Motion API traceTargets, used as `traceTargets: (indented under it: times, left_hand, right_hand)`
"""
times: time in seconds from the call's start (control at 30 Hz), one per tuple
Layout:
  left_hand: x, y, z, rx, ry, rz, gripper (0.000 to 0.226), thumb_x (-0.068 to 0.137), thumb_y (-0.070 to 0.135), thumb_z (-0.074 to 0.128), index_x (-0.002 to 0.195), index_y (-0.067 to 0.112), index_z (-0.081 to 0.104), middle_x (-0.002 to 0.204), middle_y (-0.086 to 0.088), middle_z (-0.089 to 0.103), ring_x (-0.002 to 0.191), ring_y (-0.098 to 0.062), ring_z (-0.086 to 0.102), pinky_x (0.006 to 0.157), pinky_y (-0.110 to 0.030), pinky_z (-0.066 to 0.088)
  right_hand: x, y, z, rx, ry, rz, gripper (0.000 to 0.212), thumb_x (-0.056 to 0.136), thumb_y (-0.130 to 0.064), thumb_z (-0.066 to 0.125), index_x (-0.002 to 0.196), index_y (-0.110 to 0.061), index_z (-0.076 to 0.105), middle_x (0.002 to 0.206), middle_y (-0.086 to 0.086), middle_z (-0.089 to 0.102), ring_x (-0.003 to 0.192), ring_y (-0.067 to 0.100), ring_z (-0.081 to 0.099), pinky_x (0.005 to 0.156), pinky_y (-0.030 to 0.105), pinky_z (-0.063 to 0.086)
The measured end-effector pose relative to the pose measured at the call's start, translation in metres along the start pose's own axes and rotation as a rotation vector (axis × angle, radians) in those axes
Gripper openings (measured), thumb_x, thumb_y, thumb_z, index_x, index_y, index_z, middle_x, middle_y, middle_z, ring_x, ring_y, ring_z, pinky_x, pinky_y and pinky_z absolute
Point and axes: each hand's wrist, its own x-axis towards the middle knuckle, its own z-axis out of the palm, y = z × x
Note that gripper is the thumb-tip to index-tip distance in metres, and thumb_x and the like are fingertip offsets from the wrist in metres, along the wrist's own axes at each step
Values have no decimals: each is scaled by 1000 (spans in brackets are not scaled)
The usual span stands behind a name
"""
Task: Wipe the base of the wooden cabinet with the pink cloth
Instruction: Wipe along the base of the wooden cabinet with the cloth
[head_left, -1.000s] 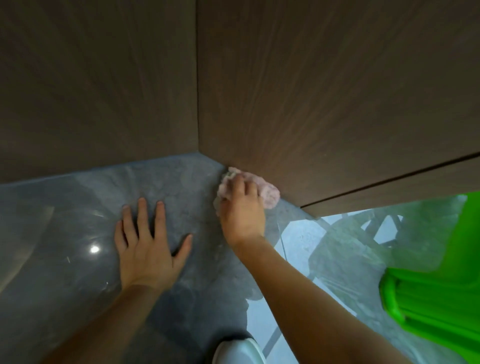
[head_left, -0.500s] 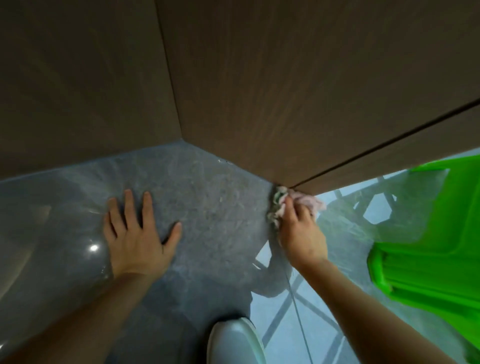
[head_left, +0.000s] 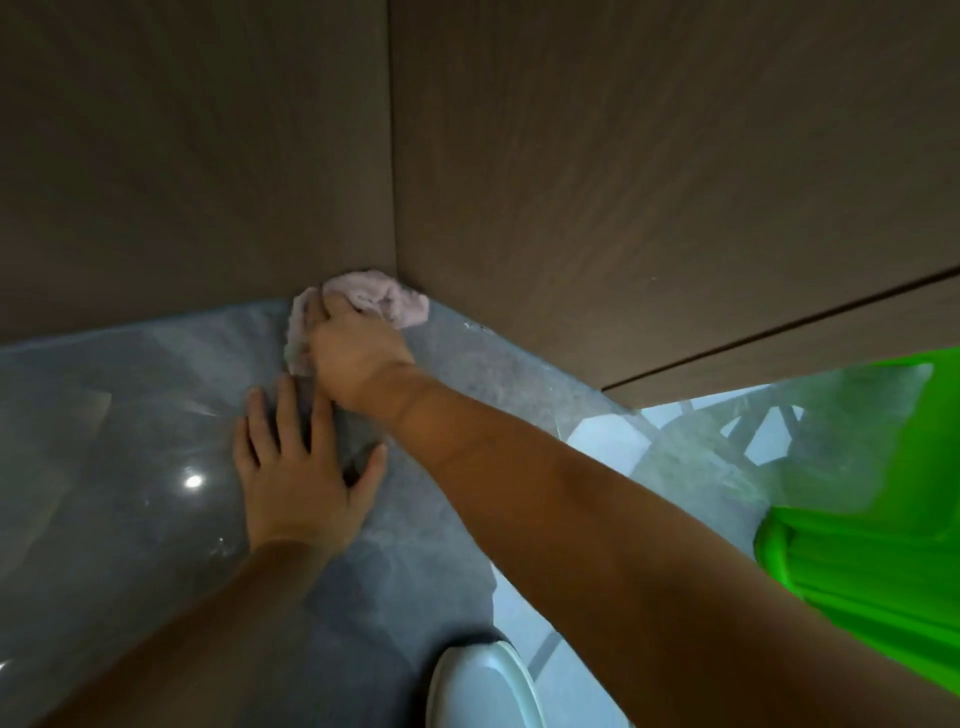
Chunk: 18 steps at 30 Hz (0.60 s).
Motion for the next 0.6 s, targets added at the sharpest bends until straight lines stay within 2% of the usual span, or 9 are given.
traceTargets:
  times: [0.07, 0.17, 0.23, 0.3, 0.37, 0.43, 0.5, 0.57, 0.6]
  left_hand:
    - [-1, 1, 1, -8, -5, -4, 92, 85, 70, 38, 156, 11, 35, 164, -24, 27, 151, -50, 20, 121, -61, 15]
    - [0, 0, 5, -8, 13, 3, 92, 85, 71, 37, 157, 14, 32, 165, -23, 26, 151, -49, 19, 120, -61, 16]
    - [0, 0, 6, -10, 15, -3, 91, 85, 71, 37, 156, 14, 32, 164, -23, 25, 151, -49, 19, 120, -61, 16]
    - [-1, 0, 7, 0, 32, -2, 91, 85, 71, 39, 156, 14, 33, 164, -23, 26, 150, -50, 20, 119, -61, 17]
    - [0, -1, 8, 1, 37, -3, 91, 85, 71, 40, 156, 14, 33, 163, -23, 27, 149, -50, 21, 119, -61, 17]
    - [1, -1, 8, 3, 34, 4, 92, 85, 71, 39, 156, 14, 32, 164, -24, 26, 149, -51, 20, 119, -61, 17]
    - [0, -1, 8, 4, 32, 7, 92, 85, 71, 38, 156, 14, 31, 164, -24, 26, 149, -51, 20, 119, -62, 16]
    - [0, -1, 8, 3, 29, 8, 92, 85, 71, 38, 157, 13, 31, 164, -24, 25, 149, -51, 19, 120, -61, 16]
    - [1, -1, 8, 7, 29, 10, 92, 85, 71, 38, 156, 13, 31, 164, -24, 25, 150, -51, 19, 120, -62, 16]
  right_hand:
    - [-34, 32, 4, 82, -3, 76, 65, 95, -25, 47, 153, -12, 19, 148, 18, 39, 124, 41, 49, 91, 46, 48]
    - [-102, 84, 14, 150, 25, 308, 69, 93, -44, 47, 152, -31, 14, 142, 11, 43, 118, 42, 52, 84, 53, 51]
    - [-139, 100, 17, 163, -51, 363, 72, 93, -48, 44, 152, -35, 6, 144, 12, 38, 124, 43, 47, 85, 55, 51]
    - [-164, 99, 15, 224, -45, 362, 70, 94, -47, 43, 152, -37, 6, 144, 13, 35, 123, 44, 47, 82, 52, 52]
    - [-180, 90, 8, 197, 119, 293, 64, 91, -43, 45, 150, -34, 22, 134, 13, 43, 110, 40, 51, 75, 46, 55]
    - [-186, 84, 7, 70, 302, 202, 59, 90, -45, 48, 146, -30, 35, 133, 14, 44, 115, 37, 46, 86, 48, 53]
    - [-180, 82, 12, 2, 244, 222, 67, 91, -56, 43, 150, -31, 26, 152, 17, 30, 136, 43, 28, 112, 56, 32]
    - [-164, 79, 24, -21, 112, 321, 78, 90, -67, 31, 154, -28, 9, 162, 18, 8, 147, 45, 4, 119, 60, 3]
    - [-154, 75, 33, -36, 82, 368, 82, 90, -70, 25, 155, -25, 5, 163, 18, 3, 148, 43, -2, 119, 59, -4]
